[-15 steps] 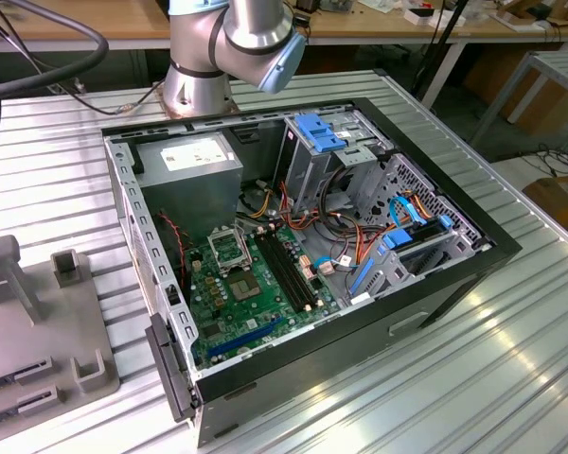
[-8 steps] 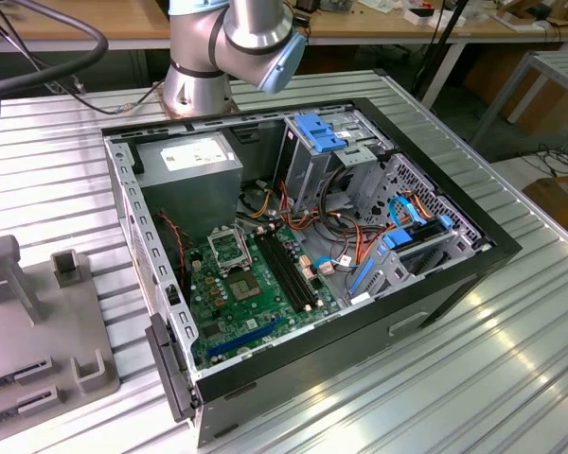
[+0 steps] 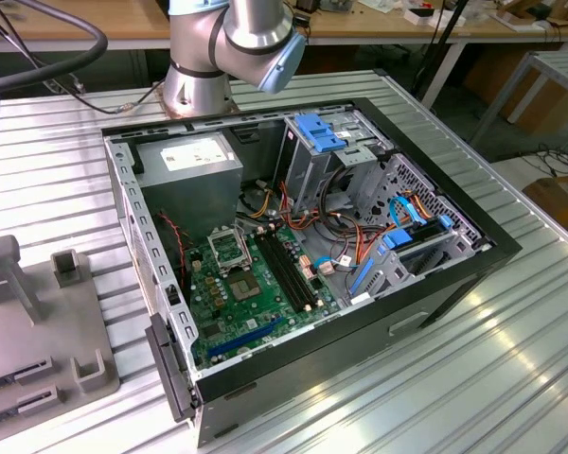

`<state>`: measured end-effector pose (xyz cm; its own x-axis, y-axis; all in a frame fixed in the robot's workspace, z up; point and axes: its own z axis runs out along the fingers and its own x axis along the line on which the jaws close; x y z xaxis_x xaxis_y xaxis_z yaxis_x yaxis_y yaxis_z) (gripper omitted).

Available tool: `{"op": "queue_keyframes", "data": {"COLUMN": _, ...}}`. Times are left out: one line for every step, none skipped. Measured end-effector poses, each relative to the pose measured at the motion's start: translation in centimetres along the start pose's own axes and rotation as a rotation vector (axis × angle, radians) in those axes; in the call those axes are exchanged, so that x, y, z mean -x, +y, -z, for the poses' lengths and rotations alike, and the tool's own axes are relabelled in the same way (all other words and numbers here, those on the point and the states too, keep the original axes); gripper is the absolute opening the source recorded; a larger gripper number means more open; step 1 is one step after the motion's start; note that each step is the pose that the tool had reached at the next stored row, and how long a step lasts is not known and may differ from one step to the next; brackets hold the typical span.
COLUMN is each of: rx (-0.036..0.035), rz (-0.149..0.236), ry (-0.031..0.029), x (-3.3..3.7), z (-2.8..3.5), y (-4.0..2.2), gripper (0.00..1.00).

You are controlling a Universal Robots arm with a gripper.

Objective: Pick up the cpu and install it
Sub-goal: 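Pick up the cpu and move it towards the insertion slot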

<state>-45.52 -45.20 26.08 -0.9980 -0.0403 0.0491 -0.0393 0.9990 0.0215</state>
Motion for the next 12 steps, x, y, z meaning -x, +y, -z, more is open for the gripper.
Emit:
{"op": "queue_keyframes", "data": {"rx": 0.0, "rz": 0.0, "ry": 0.0, "x": 0.0, "z": 0.0, "y": 0.0, "gripper": 0.47}}
{"op": "queue_keyframes", "data": {"rx": 0.0, "rz": 0.0, "ry": 0.0, "x": 0.0, "z": 0.0, "y": 0.0, "gripper": 0.47}}
{"op": "queue_keyframes", "data": {"rx": 0.0, "rz": 0.0, "ry": 0.0, "x": 0.0, "z": 0.0, "y": 0.0, "gripper": 0.47}}
{"op": "queue_keyframes", "data": {"rx": 0.0, "rz": 0.0, "ry": 0.0, "x": 0.0, "z": 0.0, "y": 0.0, "gripper": 0.47}}
{"op": "queue_keyframes", "data": {"rx": 0.0, "rz": 0.0, "ry": 0.0, "x": 0.0, "z": 0.0, "y": 0.0, "gripper": 0.47}}
{"op": "queue_keyframes", "data": {"rx": 0.0, "rz": 0.0, "ry": 0.0, "x": 0.0, "z": 0.02, "y": 0.0, "gripper": 0.47}}
{"op": "queue_keyframes", "data": {"rx": -0.0002, "rz": 0.0, "ry": 0.0004, "x": -0.01, "z": 0.08, "y": 0.0, "gripper": 0.47}}
{"op": "queue_keyframes", "data": {"rx": -0.0002, "rz": 0.0, "ry": 0.0004, "x": -0.01, "z": 0.15, "y": 0.0, "gripper": 0.47}}
{"op": "queue_keyframes", "data": {"rx": -0.0001, "rz": 0.0, "ry": 0.0001, "x": -0.01, "z": 0.27, "y": 0.01, "gripper": 0.47}}
{"op": "queue_keyframes", "data": {"rx": -0.0001, "rz": 0.0, "ry": 0.0003, "x": -0.02, "z": 0.38, "y": 0.01, "gripper": 0.47}}
{"op": "queue_keyframes", "data": {"rx": 0.0, "rz": 0.0, "ry": 0.0003, "x": -0.03, "z": 0.52, "y": 0.01, "gripper": 0.47}}
{"op": "queue_keyframes", "data": {"rx": 0.0, "rz": 0.0, "ry": 0.0002, "x": -0.03, "z": 0.59, "y": 0.02, "gripper": 0.47}}
